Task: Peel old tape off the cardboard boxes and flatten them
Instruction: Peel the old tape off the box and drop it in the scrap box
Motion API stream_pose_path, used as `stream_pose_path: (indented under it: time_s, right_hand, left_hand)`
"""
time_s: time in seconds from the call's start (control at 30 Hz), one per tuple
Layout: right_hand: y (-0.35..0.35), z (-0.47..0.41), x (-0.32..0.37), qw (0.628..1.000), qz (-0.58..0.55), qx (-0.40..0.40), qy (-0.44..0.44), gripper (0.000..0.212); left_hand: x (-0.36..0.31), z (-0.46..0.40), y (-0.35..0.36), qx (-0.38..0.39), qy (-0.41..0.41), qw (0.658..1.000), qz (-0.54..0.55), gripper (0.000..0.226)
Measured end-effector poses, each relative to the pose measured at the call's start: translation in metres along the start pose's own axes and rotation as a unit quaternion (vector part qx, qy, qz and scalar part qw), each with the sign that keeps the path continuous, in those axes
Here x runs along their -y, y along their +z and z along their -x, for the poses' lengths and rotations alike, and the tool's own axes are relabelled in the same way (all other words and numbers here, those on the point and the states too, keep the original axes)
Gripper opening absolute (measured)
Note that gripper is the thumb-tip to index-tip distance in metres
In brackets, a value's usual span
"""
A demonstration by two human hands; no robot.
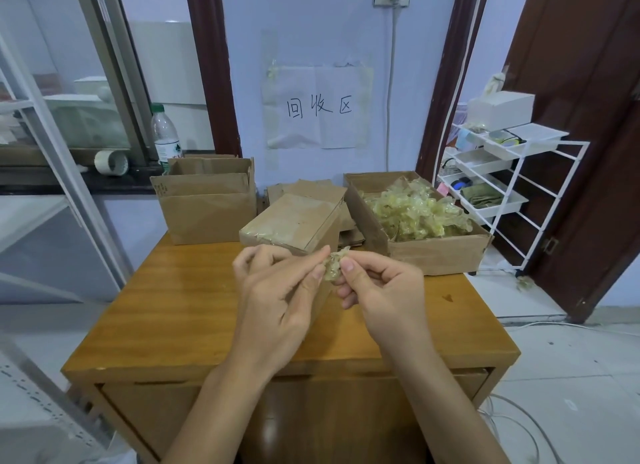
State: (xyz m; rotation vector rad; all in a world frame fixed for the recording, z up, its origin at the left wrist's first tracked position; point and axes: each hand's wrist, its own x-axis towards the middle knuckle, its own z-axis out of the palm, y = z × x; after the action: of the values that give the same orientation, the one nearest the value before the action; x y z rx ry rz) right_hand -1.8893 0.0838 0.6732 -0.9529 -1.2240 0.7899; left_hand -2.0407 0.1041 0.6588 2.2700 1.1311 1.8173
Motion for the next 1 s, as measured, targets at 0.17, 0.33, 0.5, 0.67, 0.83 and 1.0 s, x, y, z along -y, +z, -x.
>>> stream_pose_path:
  time_s: [0.17, 0.33, 0.5, 0.67, 0.83, 1.0]
  right_hand:
    - [-0.006, -0.001, 0.003, 0.999, -0.048, 0.0, 0.022, 0.023]
    - [-0.004, 0.001, 0.002, 1.0, -0.006, 0.006, -0.028, 0.022]
    - [-0.005, 0.005, -0.003, 0.997, 0.042, 0.059, -0.027, 0.034]
    - [-0.001, 0.007, -0.004, 0.999, 0.021, 0.03, -0.038, 0.028]
    - [-0.003, 0.008, -0.009, 0.989, 0.111, 0.014, -0.1, 0.019]
    - [-0.007, 0.003, -0.014, 0.964, 0.22, 0.016, -0.148, 0.019]
  left_hand:
    - [0.004, -0.001, -0.01, 0.056, 0.021, 0.998, -0.018, 0.029]
    - [0.004, -0.003, -0.009, 0.046, -0.03, 0.998, 0.013, 0.02]
    - [0.005, -0.004, -0.008, 0.022, -0.053, 0.998, 0.017, 0.014]
    - [0.005, 0.001, -0.005, -0.004, -0.055, 0.998, 0.019, 0.01]
    - [0.004, 0.007, -0.009, 0.013, -0.093, 0.991, 0.092, 0.013]
    - [0.002, 0.009, -0.009, 0.058, -0.107, 0.99, 0.072, 0.01]
